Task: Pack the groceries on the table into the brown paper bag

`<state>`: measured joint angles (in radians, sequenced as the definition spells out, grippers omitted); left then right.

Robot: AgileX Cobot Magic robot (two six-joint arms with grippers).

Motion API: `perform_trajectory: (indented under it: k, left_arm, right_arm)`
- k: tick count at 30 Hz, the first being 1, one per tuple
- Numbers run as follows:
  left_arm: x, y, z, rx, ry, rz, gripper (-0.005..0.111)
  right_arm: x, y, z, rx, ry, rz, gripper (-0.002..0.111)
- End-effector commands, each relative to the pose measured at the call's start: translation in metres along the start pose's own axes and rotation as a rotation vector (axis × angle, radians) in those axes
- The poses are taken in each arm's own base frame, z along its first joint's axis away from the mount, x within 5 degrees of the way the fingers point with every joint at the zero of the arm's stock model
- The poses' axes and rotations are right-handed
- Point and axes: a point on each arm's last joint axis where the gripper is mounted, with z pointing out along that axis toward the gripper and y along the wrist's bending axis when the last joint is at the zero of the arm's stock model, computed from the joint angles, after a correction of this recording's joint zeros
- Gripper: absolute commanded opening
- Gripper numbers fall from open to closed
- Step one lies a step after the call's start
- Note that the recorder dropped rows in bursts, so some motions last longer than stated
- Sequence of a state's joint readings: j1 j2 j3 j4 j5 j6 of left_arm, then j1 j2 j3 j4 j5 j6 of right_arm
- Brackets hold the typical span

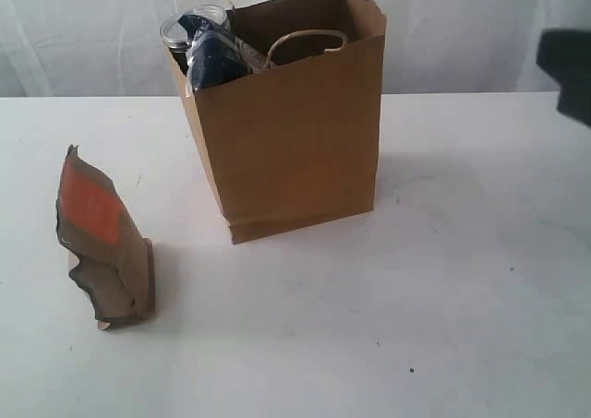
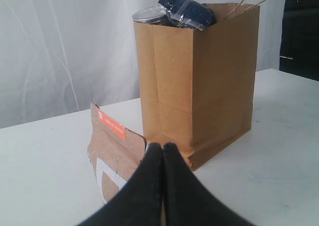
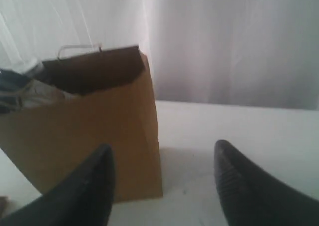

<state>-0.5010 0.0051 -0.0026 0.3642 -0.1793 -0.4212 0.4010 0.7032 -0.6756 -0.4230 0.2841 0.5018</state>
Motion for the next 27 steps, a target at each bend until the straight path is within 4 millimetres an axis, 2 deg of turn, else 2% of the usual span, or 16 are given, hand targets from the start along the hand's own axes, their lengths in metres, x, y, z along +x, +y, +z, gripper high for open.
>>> perform_trajectory:
  k: [1,7,16,27]
  left_arm:
    - [0.0,0.0,0.0,0.002,-0.013,0.01,0.0]
    - [0.0,0.0,0.0,0.002,-0.013,0.01,0.0]
    - [0.0,0.0,0.0,0.002,-0.013,0.01,0.0]
    - [0.0,0.0,0.0,0.002,-0.013,0.01,0.0]
  right_arm:
    - [0.036,-0.009,-0.016,0.055,0.125,0.027,0.036]
    - [0.073,-0.012,-0.025,0.045,0.16,0.043,0.001]
    - [0.092,-0.013,-0.036,0.029,0.162,0.106,0.0]
    - [0.093,-0.013,-0.036,0.032,0.17,0.106,0.0]
